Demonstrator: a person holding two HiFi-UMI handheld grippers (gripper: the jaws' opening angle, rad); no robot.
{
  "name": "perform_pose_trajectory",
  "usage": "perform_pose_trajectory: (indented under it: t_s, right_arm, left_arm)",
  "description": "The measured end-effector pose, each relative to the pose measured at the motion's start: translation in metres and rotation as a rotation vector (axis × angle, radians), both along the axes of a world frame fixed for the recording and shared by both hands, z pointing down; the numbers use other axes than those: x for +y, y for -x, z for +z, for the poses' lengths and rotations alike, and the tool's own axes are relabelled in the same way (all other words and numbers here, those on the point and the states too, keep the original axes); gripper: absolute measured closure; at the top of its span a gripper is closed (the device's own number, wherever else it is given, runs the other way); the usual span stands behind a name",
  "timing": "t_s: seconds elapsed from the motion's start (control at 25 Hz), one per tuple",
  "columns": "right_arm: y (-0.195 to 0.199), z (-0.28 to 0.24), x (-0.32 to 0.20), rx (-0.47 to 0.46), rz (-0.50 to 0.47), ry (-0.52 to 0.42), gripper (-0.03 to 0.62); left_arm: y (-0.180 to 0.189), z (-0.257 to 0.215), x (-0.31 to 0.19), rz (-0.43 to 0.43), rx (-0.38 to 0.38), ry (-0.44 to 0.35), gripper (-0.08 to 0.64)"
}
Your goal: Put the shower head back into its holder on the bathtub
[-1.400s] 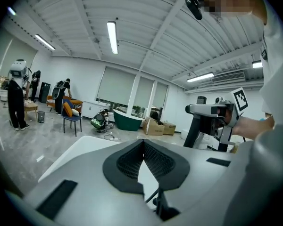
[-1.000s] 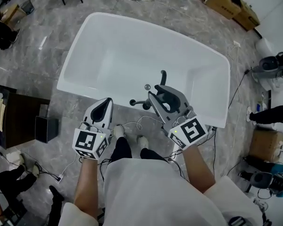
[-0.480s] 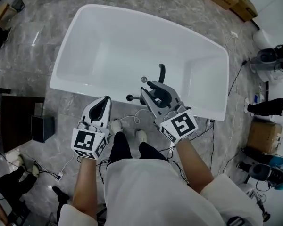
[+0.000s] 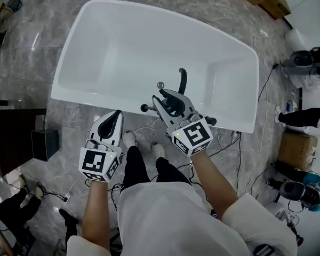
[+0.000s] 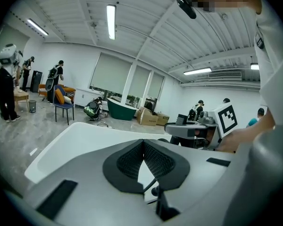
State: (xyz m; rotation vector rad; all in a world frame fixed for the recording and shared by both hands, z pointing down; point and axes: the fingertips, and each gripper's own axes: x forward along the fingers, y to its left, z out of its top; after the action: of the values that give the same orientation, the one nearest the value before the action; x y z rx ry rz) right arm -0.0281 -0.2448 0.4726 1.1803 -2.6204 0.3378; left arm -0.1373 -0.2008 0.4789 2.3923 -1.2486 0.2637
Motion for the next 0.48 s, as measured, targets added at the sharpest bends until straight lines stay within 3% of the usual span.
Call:
perform_pose_trajectory:
  t_s: [0.48]
  right_arm:
    - [-0.002, 0.052, -0.007, 0.004, 0.071, 0.059, 0.484]
  left_arm:
    - [-0.010, 0.028, -0.002, 0.026, -0.015, 0.049, 0.549]
